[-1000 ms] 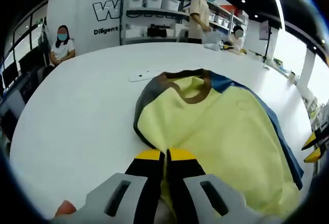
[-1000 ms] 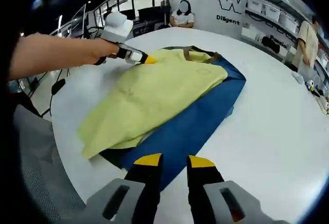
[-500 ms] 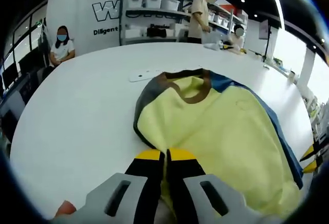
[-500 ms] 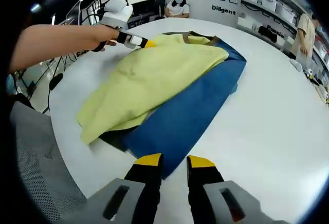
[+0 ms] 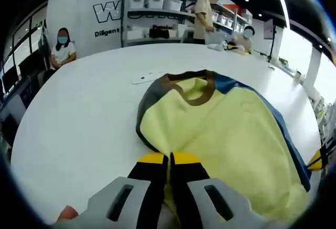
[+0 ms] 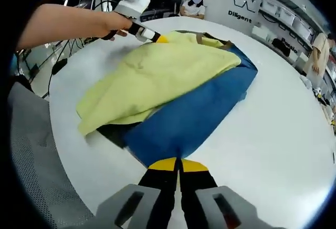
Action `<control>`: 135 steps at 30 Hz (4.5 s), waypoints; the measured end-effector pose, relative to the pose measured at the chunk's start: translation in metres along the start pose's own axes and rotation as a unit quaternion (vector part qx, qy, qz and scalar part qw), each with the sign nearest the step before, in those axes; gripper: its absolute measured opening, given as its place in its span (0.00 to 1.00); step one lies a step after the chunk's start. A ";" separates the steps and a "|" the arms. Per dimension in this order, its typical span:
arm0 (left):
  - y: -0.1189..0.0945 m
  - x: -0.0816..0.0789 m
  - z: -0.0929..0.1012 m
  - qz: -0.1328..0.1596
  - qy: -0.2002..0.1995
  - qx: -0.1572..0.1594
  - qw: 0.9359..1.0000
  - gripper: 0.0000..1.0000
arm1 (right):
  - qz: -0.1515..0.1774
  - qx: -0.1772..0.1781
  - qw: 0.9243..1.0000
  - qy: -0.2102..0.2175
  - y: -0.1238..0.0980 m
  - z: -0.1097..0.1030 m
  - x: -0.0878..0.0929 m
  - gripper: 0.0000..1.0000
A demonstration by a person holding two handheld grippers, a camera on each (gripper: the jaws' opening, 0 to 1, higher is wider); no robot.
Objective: Fold the garment on the visible template until the final outline fits inside the template.
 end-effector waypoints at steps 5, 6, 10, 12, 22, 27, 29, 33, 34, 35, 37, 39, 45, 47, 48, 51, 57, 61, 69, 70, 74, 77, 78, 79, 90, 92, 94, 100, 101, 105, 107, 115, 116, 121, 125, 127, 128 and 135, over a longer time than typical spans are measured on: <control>0.000 0.000 0.000 -0.001 0.000 0.001 1.000 0.00 | 0.027 0.026 0.999 0.008 -0.010 0.012 -0.012 0.00; 0.000 0.000 0.000 -0.001 0.000 0.001 1.000 0.00 | 0.032 0.037 0.999 0.008 -0.011 0.018 -0.015 0.00; 0.000 0.000 0.000 -0.002 0.001 0.001 1.000 0.00 | 0.039 0.065 0.997 0.019 -0.014 0.041 -0.017 0.00; 0.000 0.000 0.000 -0.002 0.001 0.002 1.000 0.00 | 0.038 0.084 0.995 0.022 -0.017 0.054 -0.017 0.00; 0.000 0.000 -0.001 -0.002 0.003 0.006 1.000 0.00 | 0.039 0.152 0.986 0.053 -0.027 0.101 -0.011 0.00; -0.001 0.000 -0.001 -0.003 0.005 0.007 1.000 0.00 | 0.041 0.192 0.978 0.066 -0.031 0.125 -0.007 0.00; -0.001 0.000 -0.001 -0.003 0.005 0.008 1.000 0.00 | 0.038 0.210 0.974 0.074 -0.030 0.134 -0.005 0.00; -0.001 0.000 -0.001 -0.004 0.006 0.009 1.000 0.00 | 0.033 0.235 0.968 0.075 -0.027 0.152 -0.002 0.00; -0.001 0.000 -0.001 -0.004 0.007 0.010 1.000 0.00 | 0.032 0.240 0.967 0.074 -0.027 0.155 -0.002 0.00; -0.001 0.000 -0.001 -0.004 0.008 0.010 1.000 0.00 | 0.030 0.246 0.966 0.076 -0.026 0.159 -0.001 0.00; -0.001 0.000 -0.002 -0.004 0.008 0.011 1.000 0.00 | 0.026 0.255 0.963 0.085 -0.025 0.167 0.003 0.00; -0.001 0.000 -0.002 -0.005 0.008 0.011 1.000 0.00 | 0.024 0.263 0.960 0.091 -0.024 0.173 0.007 0.00; -0.001 0.000 -0.002 -0.004 0.010 0.011 1.000 0.00 | 0.015 0.286 0.951 0.119 -0.016 0.196 0.018 0.00; -0.001 0.000 -0.002 -0.005 0.011 0.012 1.000 0.00 | 0.012 0.293 0.948 0.125 -0.015 0.202 0.020 0.00; -0.001 0.000 -0.002 -0.005 0.012 0.012 1.000 0.00 | 0.011 0.297 0.946 0.127 -0.014 0.205 0.021 0.00; -0.001 0.000 -0.002 -0.005 0.013 0.013 1.000 0.00 | 0.005 0.308 0.941 0.138 -0.010 0.218 0.025 0.00; -0.001 0.000 -0.002 -0.005 0.015 0.013 1.000 0.00 | -0.010 0.318 0.937 0.147 -0.001 0.233 0.032 0.00; -0.001 0.000 -0.002 -0.005 0.016 0.014 1.000 0.00 | -0.021 0.330 0.931 0.155 0.007 0.242 0.037 0.00; -0.001 0.001 -0.002 -0.005 0.018 0.015 1.000 0.00 | -0.024 0.352 0.922 0.158 0.019 0.261 0.037 0.00; -0.001 0.001 -0.002 -0.005 0.018 0.014 1.000 0.00 | -0.026 0.353 0.922 0.157 0.021 0.263 0.037 0.00; -0.001 0.001 -0.002 0.000 0.013 0.015 1.000 0.00 | -0.041 0.358 0.920 0.153 0.029 0.269 0.037 0.00; -0.001 0.002 -0.002 0.001 0.012 0.015 1.000 0.00 | -0.060 0.353 0.922 0.149 0.038 0.270 0.038 0.00; -0.001 0.002 -0.002 0.001 0.011 0.015 1.000 0.00 | -0.065 0.349 0.923 0.146 0.042 0.271 0.037 0.00; -0.001 0.002 -0.002 0.001 0.011 0.015 1.000 0.00 | -0.069 0.348 0.924 0.143 0.044 0.272 0.037 0.00; -0.001 0.002 -0.002 0.002 0.010 0.013 1.000 0.00 | -0.089 0.339 0.929 0.121 0.055 0.276 0.040 0.00; -0.001 0.002 -0.002 0.002 0.010 0.012 1.000 0.00 | -0.086 0.339 0.928 0.130 0.055 0.278 0.041 0.00; -0.001 0.002 -0.002 0.002 0.010 0.011 1.000 0.00 | -0.086 0.341 0.927 0.134 0.055 0.279 0.041 0.00; -0.001 0.001 -0.001 0.001 0.012 0.010 1.000 0.00 | -0.085 0.346 0.925 0.132 0.053 0.279 0.042 0.01; -0.001 0.001 -0.001 0.002 0.012 0.010 1.000 0.01 | -0.086 0.347 0.925 0.132 0.053 0.280 0.042 0.03; -0.001 0.001 -0.002 0.001 0.009 0.009 1.000 0.01 | -0.086 0.361 0.919 0.134 0.052 0.283 0.043 0.10; -0.001 0.001 -0.002 0.002 0.006 0.010 1.000 0.02 | -0.090 0.368 0.917 0.126 0.051 0.284 0.044 0.10; -0.002 0.001 -0.004 0.003 0.003 0.008 1.000 0.06 | -0.074 0.399 0.906 0.120 0.040 0.291 0.040 0.11; -0.002 0.001 -0.004 0.003 0.002 0.008 1.000 0.06 | -0.073 0.401 0.905 0.123 0.039 0.292 0.041 0.11; -0.003 0.002 -0.002 0.002 0.002 0.008 1.000 0.07 | -0.067 0.413 0.899 0.131 0.035 0.296 0.043 0.14; -0.004 0.002 -0.003 0.002 0.000 0.007 1.000 0.09 | -0.062 0.420 0.893 0.148 0.028 0.300 0.048 0.15; -0.003 0.002 -0.003 0.002 0.000 0.007 1.000 0.09 | -0.064 0.421 0.892 0.148 0.027 0.301 0.050 0.15; -0.003 0.002 -0.002 0.002 0.000 0.008 1.000 0.09 | -0.064 0.422 0.892 0.151 0.027 0.301 0.051 0.14; -0.004 0.002 -0.003 0.002 -0.001 0.003 1.000 0.12 | -0.047 0.428 0.878 0.211 0.019 0.305 0.059 0.12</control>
Point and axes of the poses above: the point that each gripper's makers call its tool centre point, and the gripper's own axes: y roughly forward along the fingers, z roughly to its right, x roughly out of its underside, the point moved 10 cm from there along -y, roughly backward along the fingers, and after that the axes turned 13 degrees about x, right-handed, at the moved point
